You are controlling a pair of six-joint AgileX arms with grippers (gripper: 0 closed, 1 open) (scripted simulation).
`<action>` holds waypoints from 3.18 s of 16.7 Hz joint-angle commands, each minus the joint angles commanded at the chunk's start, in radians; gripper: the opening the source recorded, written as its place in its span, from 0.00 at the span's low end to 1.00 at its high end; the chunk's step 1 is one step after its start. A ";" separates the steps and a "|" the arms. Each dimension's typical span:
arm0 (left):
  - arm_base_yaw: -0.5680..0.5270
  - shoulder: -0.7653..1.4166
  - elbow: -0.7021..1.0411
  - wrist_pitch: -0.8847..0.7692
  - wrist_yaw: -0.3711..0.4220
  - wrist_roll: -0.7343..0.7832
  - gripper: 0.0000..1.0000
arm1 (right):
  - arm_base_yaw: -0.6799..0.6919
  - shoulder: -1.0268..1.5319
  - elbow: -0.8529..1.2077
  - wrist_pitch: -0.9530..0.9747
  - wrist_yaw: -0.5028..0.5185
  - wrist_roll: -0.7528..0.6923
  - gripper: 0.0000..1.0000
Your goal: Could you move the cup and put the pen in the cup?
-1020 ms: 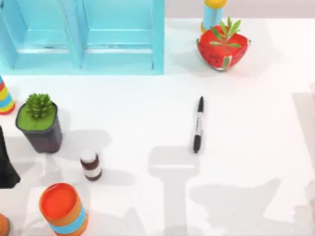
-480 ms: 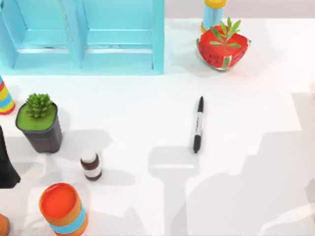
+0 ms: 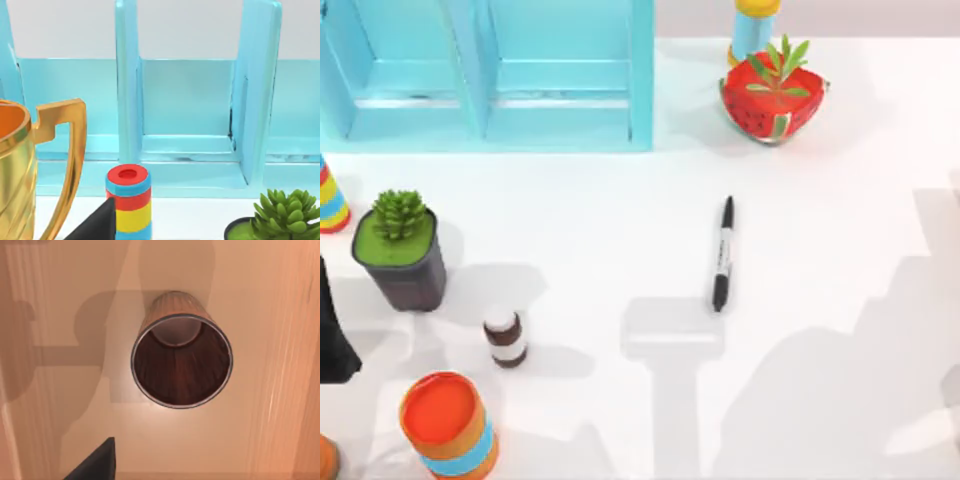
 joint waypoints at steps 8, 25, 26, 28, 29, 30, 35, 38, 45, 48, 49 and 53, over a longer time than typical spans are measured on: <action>0.000 0.000 0.000 0.000 0.000 0.000 1.00 | -0.001 0.042 -0.218 0.269 -0.001 0.004 1.00; 0.000 0.000 0.000 0.000 0.000 0.000 1.00 | -0.001 0.063 -0.317 0.378 -0.001 0.004 0.32; 0.000 0.000 0.000 0.000 0.000 0.000 1.00 | -0.001 0.063 -0.317 0.378 -0.001 0.004 0.25; 0.000 0.000 0.000 0.000 0.000 0.000 1.00 | -0.001 0.063 -0.317 0.378 -0.001 0.004 0.10; 0.000 0.000 0.000 0.000 0.000 0.000 1.00 | -0.001 0.063 -0.317 0.378 -0.001 0.004 0.02; 0.000 0.000 0.000 0.000 0.000 0.000 1.00 | -0.001 0.063 -0.317 0.378 -0.001 0.004 0.00; 0.000 0.000 0.000 0.000 0.000 0.000 1.00 | -0.001 0.063 -0.317 0.378 -0.001 0.004 0.00; 0.000 0.000 0.000 0.000 0.000 0.000 1.00 | -0.001 0.062 -0.317 0.378 -0.001 0.005 0.00; 0.000 0.000 0.000 0.000 0.000 0.000 1.00 | 0.152 -0.005 -0.171 0.151 -0.005 0.188 0.00; 0.000 0.000 0.000 0.000 0.000 0.000 1.00 | 0.288 -0.066 -0.071 -0.021 -0.005 0.308 0.00; 0.000 0.000 0.000 0.000 0.000 0.000 1.00 | 0.331 -0.087 -0.041 -0.070 -0.005 0.344 0.00; 0.000 0.000 0.000 0.000 0.000 0.000 1.00 | 0.423 -0.141 0.023 -0.165 -0.003 0.425 0.00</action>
